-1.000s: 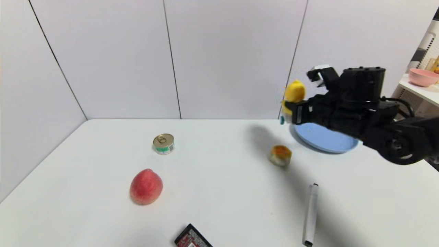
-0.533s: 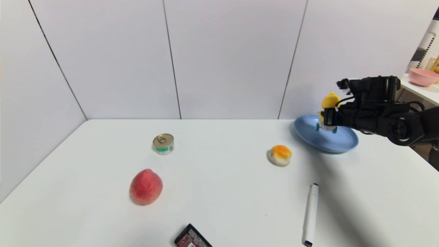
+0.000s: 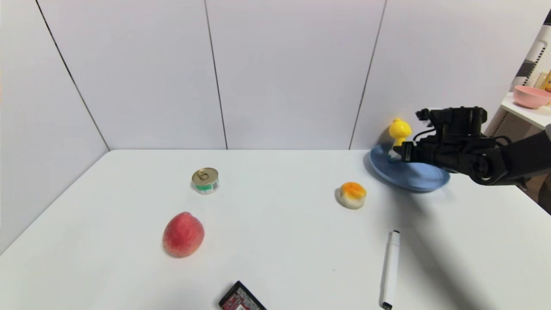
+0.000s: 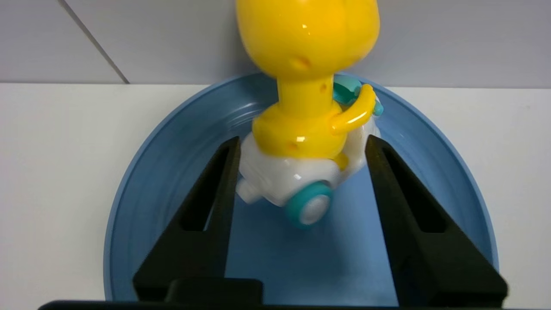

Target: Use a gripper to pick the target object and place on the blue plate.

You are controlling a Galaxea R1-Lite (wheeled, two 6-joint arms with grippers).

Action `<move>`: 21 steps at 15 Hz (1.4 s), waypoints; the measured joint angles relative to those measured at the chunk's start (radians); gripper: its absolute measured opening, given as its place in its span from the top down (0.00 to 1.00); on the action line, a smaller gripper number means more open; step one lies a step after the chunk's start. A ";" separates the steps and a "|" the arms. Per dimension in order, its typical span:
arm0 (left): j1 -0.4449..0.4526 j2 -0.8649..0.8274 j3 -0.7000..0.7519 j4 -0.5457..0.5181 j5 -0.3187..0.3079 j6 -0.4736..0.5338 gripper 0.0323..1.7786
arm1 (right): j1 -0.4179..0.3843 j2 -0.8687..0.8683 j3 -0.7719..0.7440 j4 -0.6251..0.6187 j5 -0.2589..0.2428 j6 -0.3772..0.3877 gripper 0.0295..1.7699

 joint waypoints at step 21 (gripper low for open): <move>0.000 0.000 0.000 0.000 0.000 0.000 0.05 | -0.031 -1.471 0.928 0.307 0.042 -0.009 0.06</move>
